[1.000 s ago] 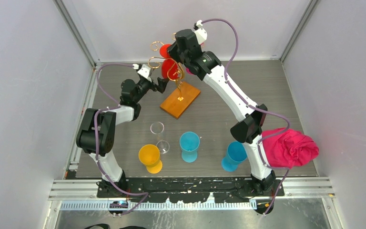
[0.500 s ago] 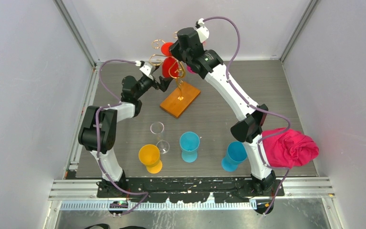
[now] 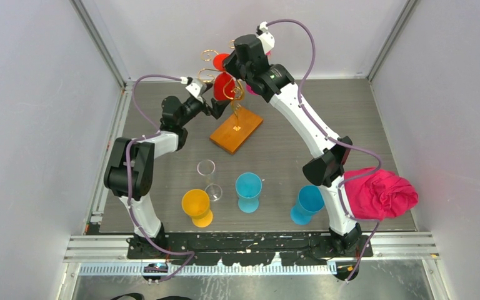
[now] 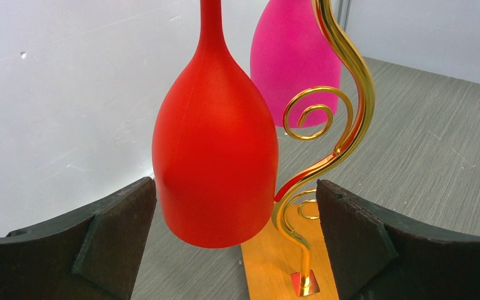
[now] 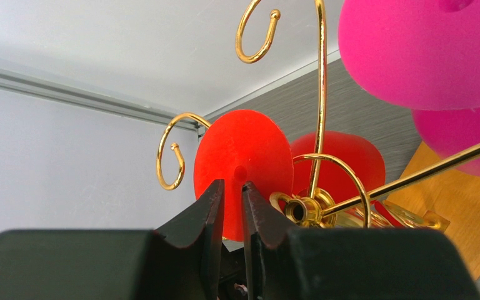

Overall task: Place the wine glass upside down on the wine glass rack
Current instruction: Adjust the wine glass in the wine rack.

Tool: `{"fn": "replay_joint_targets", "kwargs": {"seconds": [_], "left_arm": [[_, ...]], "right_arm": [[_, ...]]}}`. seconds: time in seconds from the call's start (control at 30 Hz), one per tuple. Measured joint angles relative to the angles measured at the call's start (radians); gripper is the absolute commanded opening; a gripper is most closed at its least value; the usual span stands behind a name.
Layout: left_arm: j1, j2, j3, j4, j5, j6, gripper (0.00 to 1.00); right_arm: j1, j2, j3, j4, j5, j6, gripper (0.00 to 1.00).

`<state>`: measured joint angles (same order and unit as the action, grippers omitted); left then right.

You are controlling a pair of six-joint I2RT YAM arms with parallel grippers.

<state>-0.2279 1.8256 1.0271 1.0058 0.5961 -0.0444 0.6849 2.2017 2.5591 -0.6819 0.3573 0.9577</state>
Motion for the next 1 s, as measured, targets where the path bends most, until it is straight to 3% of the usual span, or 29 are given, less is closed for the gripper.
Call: {"fn": "replay_joint_targets", "kwargs": {"seconds": [1.0], "left_arm": [[-0.013,0.026,0.000,0.032,-0.037,-0.001,1.00]], "right_arm": [[0.038,-0.003,-0.001,0.015,-0.080,-0.111,0.23]]}}
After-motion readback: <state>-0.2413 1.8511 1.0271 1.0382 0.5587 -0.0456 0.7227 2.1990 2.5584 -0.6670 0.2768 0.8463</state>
